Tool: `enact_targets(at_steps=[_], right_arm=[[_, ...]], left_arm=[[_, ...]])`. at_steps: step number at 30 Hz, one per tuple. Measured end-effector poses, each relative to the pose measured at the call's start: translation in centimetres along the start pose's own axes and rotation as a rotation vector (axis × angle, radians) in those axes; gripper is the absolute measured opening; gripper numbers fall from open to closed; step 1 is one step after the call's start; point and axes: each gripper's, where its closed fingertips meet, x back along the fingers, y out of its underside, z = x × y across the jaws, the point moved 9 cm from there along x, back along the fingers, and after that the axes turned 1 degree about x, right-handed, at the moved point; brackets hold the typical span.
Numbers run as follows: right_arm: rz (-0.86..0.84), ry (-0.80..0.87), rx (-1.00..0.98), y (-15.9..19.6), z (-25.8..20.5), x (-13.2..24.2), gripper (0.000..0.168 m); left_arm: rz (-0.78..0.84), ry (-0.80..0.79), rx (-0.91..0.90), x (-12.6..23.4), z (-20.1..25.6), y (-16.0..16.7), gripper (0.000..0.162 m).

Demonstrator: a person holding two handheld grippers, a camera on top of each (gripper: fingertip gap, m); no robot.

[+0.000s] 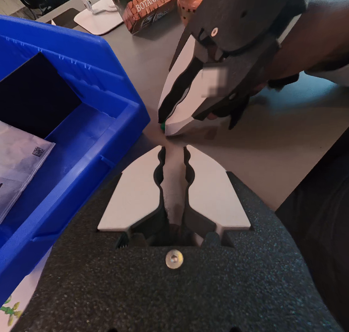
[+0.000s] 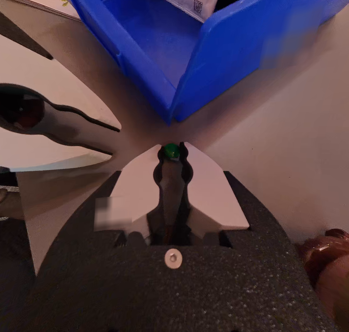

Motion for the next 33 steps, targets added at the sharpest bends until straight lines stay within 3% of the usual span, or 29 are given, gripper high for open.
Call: enact_targets(at_steps=[4, 9, 13, 18, 26, 33], right_arm=[[-0.002, -0.090, 0.059, 0.7, -0.5, 0.9, 0.015], [0.006, -0.309, 0.288, 3.3, -2.9, 3.6, 0.015], [0.061, -0.367, 0.320, 4.4, -3.9, 6.2, 0.033], [0.082, -0.347, 0.285, 5.9, -4.8, 7.6, 0.043], [0.107, -0.217, 0.380, 7.5, -6.7, 7.8, 0.042], [0.077, -0.253, 0.324, 7.2, -6.9, 7.4, 0.034]], left_arm=[[0.011, -0.016, -0.103, 0.1, 0.0, 0.3, 0.019], [0.080, 0.134, -0.372, 0.2, 2.1, 0.3, 0.018], [0.117, 0.243, -0.476, 0.5, 3.7, 0.0, 0.016], [0.153, 0.353, -0.501, 0.7, 5.0, -0.4, 0.015], [0.145, 0.405, -0.558, 1.2, 6.7, -0.4, 0.015], [0.032, 0.411, -0.558, -0.3, 7.1, 0.0, 0.009]])
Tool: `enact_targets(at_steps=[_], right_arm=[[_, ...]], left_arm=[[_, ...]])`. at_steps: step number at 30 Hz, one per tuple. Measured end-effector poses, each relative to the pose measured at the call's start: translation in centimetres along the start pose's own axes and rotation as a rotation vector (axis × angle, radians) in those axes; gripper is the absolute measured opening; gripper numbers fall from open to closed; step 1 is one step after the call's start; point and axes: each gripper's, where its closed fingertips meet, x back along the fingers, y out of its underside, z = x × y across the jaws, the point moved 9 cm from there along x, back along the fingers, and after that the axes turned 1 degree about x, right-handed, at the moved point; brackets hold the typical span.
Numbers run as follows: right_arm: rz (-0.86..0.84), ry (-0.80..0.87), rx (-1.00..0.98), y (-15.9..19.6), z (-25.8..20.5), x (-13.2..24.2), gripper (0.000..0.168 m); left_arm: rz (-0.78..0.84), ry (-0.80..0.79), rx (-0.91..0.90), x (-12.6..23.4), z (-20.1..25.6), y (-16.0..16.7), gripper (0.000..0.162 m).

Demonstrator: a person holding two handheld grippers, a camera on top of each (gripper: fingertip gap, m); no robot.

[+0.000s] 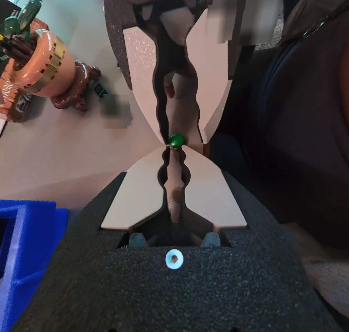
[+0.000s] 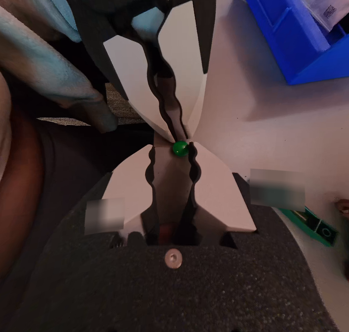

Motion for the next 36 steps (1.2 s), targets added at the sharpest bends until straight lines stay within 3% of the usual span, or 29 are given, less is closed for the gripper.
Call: enact_targets(at_steps=[7, 13, 17, 21, 28, 36], right_arm=[[-0.049, 0.013, 0.038, -0.3, 0.8, 0.5, 0.024], [-0.092, 0.057, 0.463, -0.4, -0.1, 1.4, 0.025], [-0.080, 0.059, 0.565, -0.4, -0.1, 1.0, 0.021], [-0.087, 0.082, 0.602, -0.3, 0.2, 0.6, 0.008], [-0.076, 0.118, 0.602, 0.3, 0.5, 0.5, 0.000], [-0.041, 0.111, 0.611, 0.5, 1.3, 1.3, 0.010]], left_arm=[[0.012, 0.034, 0.007, -0.2, 0.1, 0.0, 0.006], [0.018, 0.065, 0.010, -0.3, -0.1, 0.0, 0.005], [0.021, 0.082, 0.012, -0.5, -0.4, -0.1, 0.004], [0.023, 0.090, 0.011, -0.6, -0.5, -0.1, 0.004], [0.025, 0.078, 0.007, -0.5, -0.7, 0.1, 0.006], [0.040, 0.022, 0.026, -0.3, -1.4, 0.3, 0.010]])
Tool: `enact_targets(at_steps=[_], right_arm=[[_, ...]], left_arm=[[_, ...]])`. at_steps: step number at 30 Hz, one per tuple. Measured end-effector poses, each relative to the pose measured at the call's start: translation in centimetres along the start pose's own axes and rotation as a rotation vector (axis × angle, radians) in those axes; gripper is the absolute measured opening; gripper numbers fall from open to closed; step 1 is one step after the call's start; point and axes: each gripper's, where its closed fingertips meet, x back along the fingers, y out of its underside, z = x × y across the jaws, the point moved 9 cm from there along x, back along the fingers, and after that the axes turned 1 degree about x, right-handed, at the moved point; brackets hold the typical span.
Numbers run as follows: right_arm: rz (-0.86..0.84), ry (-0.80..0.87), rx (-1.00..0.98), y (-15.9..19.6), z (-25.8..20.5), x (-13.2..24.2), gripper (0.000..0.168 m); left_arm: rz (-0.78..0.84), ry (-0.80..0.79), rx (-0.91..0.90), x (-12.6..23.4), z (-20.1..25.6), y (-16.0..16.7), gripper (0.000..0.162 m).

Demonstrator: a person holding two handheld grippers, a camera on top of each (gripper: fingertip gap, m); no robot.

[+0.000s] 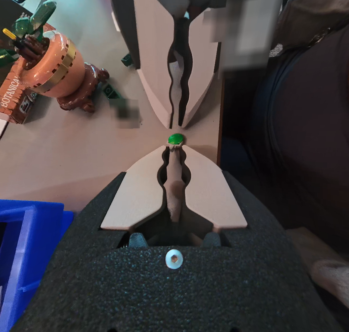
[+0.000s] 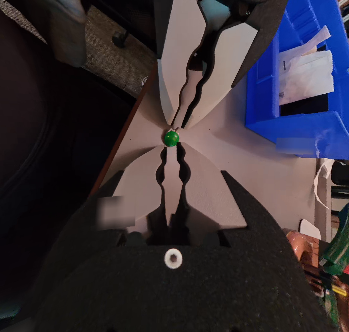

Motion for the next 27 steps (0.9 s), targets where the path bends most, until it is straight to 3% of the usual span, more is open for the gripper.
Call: enact_targets(at_steps=[6, 13, 18, 24, 27], right_arm=[[-0.028, -0.084, 0.168, 0.1, 0.9, -0.1, 0.015], [-0.043, -0.117, 0.224, 0.1, 2.1, -0.6, 0.022], [-0.022, -0.145, 0.172, 0.5, 2.6, -0.7, 0.023], [0.000, -0.150, 0.093, 0.7, 2.7, -1.0, 0.021], [0.005, -0.145, 0.087, 0.7, 2.5, -0.9, 0.019]], left_arm=[[-0.038, 0.007, -0.038, -0.4, 0.0, -0.1, 0.005], [-0.039, 0.093, 0.001, -0.6, -0.7, -0.1, 0.004], [0.011, 0.065, -0.023, 0.2, -1.9, -0.7, 0.009], [-0.044, 0.182, -0.057, -0.9, -3.1, -0.6, 0.019], [-0.040, 0.253, -0.046, -1.4, -3.2, -0.2, 0.016]])
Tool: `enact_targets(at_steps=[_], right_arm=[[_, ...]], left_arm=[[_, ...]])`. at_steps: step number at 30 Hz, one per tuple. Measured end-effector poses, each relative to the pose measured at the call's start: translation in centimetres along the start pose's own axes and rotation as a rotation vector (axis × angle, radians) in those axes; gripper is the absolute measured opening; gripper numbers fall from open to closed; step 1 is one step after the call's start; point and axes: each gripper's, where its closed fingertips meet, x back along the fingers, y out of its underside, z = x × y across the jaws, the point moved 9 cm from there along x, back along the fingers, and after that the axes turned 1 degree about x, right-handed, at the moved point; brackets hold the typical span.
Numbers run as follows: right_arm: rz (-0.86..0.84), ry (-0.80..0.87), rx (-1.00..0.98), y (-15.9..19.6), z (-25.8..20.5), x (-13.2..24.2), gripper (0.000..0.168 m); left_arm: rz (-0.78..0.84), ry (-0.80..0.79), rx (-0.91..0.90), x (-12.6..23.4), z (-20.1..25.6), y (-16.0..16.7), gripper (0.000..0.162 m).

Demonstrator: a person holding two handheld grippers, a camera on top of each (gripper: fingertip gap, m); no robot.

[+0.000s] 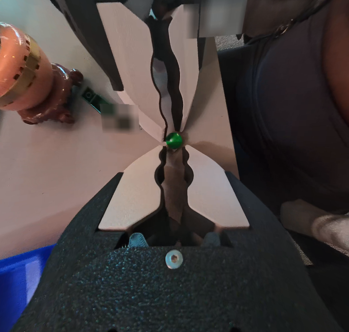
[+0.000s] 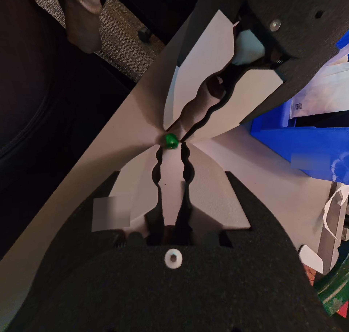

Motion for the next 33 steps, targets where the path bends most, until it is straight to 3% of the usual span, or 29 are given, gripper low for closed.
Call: enact_targets(at_steps=[10, 14, 24, 33], right_arm=[[0.009, 0.043, 0.064, -0.1, -0.4, 0.1, 0.017], [0.028, -0.001, -0.027, -0.4, -0.6, 0.2, 0.021], [0.047, 0.057, -0.096, -0.3, -0.7, -0.4, 0.015], [0.017, 0.184, 0.073, -0.9, -1.7, -0.6, 0.014]], left_arm=[[0.036, 0.078, 0.084, -0.2, -0.3, 0.4, 0.008], [0.040, 0.076, 0.080, -0.2, -0.4, 0.4, 0.009], [0.052, 0.107, 0.069, -0.3, -0.8, 0.3, 0.022], [0.051, 0.172, 0.157, -0.5, -1.2, 0.5, 0.022]])
